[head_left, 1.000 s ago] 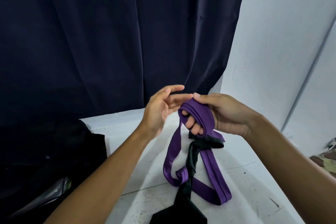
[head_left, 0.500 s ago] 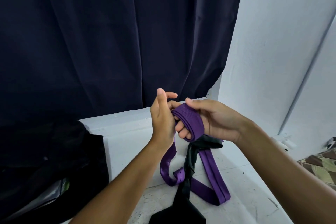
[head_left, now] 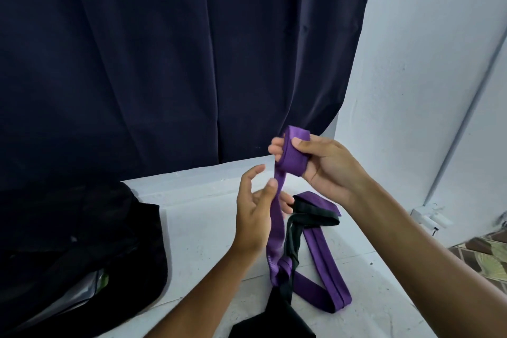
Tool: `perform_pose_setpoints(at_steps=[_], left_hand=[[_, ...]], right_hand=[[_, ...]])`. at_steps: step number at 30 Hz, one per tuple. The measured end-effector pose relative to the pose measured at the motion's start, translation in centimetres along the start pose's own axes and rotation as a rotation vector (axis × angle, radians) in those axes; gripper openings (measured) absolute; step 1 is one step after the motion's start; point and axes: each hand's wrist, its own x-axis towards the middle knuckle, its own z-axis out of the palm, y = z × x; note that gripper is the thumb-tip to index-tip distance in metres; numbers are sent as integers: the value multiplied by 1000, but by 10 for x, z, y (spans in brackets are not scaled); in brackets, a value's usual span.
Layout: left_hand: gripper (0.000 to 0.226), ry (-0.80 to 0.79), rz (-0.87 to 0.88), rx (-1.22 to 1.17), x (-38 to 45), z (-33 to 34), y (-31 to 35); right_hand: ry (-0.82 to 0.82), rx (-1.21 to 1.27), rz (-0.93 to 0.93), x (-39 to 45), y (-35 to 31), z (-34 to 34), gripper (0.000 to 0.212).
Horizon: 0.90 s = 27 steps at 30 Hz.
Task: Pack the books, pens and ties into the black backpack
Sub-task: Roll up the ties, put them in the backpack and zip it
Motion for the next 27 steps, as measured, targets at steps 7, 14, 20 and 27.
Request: perform_pose_setpoints(at_steps=[7,14,20,27], left_hand=[[17,41,-274,-155,-9,1,0],[50,-396,-547,95,-6,-47,1],[73,-547,-817,252,47,-120,13],[27,-148,-56,482,69,-62,18]], right_hand=[[186,-17,-134,15,2,-12,24],[379,83,-304,16,-17,-29,16],[315,30,-276,7,-33,-27,15],[104,84,-150,1,-29,5,18]])
